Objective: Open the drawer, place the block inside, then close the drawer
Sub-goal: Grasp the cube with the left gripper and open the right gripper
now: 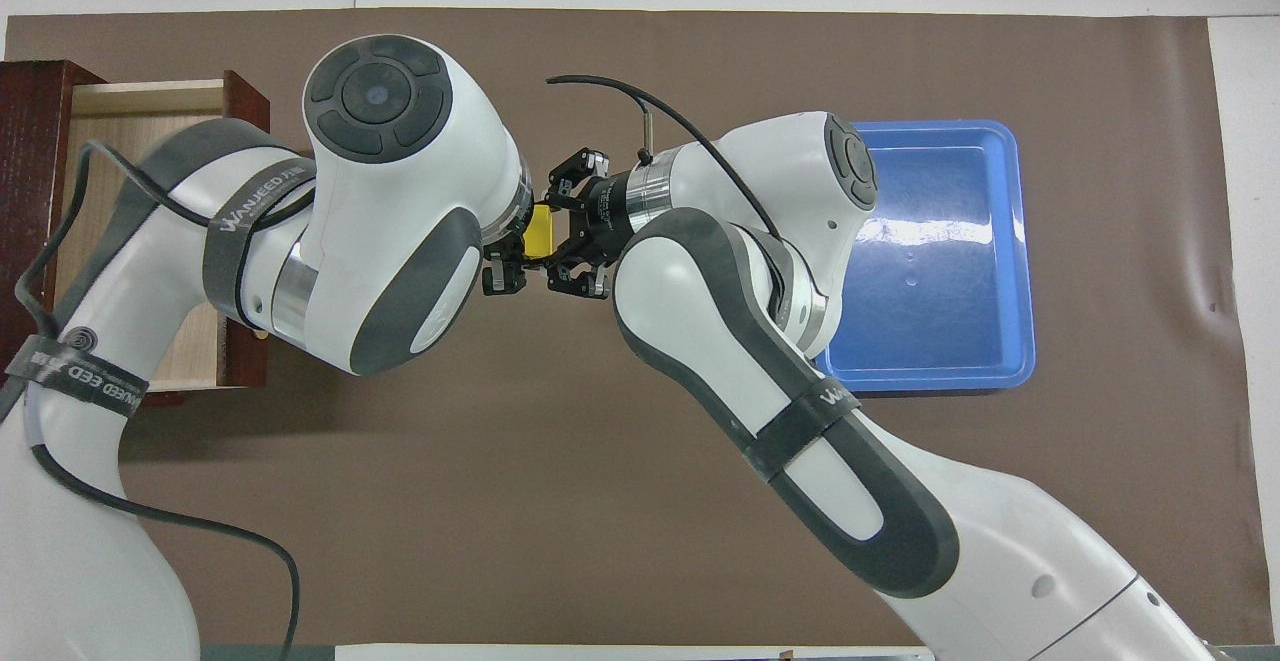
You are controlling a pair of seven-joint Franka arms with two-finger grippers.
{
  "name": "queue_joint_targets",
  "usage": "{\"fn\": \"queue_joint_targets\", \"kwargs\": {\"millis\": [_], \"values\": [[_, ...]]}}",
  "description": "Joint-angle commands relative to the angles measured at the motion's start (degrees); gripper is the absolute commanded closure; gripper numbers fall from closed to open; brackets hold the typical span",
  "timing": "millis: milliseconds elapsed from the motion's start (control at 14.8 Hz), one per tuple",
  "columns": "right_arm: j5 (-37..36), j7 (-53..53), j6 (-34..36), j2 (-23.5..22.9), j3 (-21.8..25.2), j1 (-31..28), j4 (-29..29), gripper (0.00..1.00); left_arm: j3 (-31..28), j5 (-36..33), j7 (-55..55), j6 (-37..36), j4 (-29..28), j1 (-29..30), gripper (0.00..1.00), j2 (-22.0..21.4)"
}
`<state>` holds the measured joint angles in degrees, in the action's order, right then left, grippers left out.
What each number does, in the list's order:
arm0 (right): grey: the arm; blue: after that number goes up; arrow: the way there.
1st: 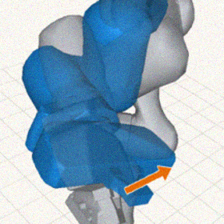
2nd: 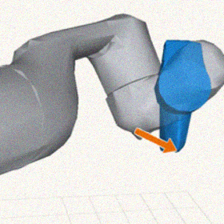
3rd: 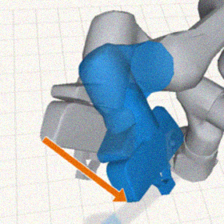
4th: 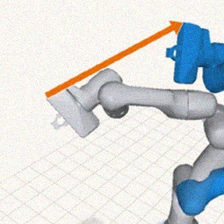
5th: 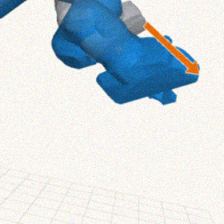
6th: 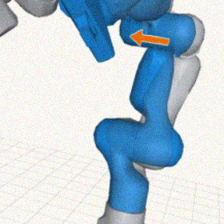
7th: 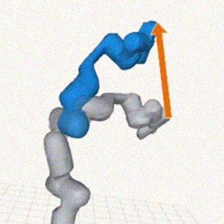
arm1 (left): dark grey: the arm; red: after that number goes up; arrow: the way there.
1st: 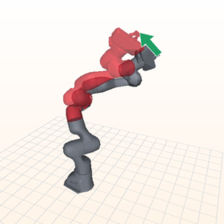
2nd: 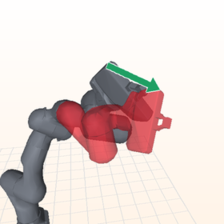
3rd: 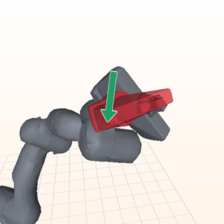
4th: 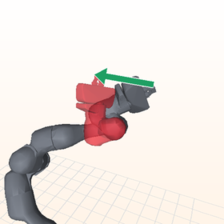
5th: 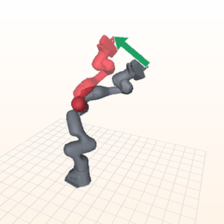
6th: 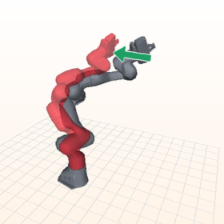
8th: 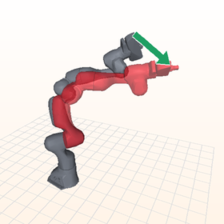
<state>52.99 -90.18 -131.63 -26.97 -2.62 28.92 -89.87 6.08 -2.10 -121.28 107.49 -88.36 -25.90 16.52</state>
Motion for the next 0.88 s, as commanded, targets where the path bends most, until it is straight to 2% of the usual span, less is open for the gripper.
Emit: {"fn": "queue_joint_targets", "kwargs": {"millis": [0,68,203,270,338,473,609,811], "values": [[1.15,-1.05,-0.91,-0.02,-0.1,-0.27,0.4,0.96,-0.46,-0.98,-1.41,0.61,-2.52,-0.12,1.0,-1.93],[1.15,-1.22,-0.91,-0.02,-0.1,-0.35,0.4,0.51,-0.55,-0.98,-1.41,0.61,-2.43,-0.11,1.0,-1.93],[1.15,-1.83,-1.0,-0.02,-0.1,-0.35,0.4,0.21,-0.55,-0.98,-1.41,0.44,-2.25,-0.03,1.0,-1.93],[1.15,-1.93,-0.74,-0.02,-0.1,-0.44,0.49,0.11,-0.55,-0.98,-1.41,0.44,-2.25,-0.03,1.0,-1.93],[1.15,-1.84,-0.12,0.07,-0.1,-1.23,0.66,0.04,-0.55,-1.06,-1.32,0.35,-2.16,-0.03,1.0,-1.84],[0.97,-1.75,1.28,0.42,0.33,-2.54,0.58,0.0,-0.55,-1.07,-0.89,-0.61,-1.03,0.15,1.0,-1.67],[0.18,-1.66,4.96,1.99,0.6,-5.17,0.31,0.0,-0.72,-1.15,-0.53,-2.63,0.12,0.93,1.0,-1.84],[-2.62,-1.49,7.17,6.73,0.6,-9.13,-2.93,0.0,-0.72,-0.89,5.15,-7.54,2.31,5.67,1.0,-3.59]]}}
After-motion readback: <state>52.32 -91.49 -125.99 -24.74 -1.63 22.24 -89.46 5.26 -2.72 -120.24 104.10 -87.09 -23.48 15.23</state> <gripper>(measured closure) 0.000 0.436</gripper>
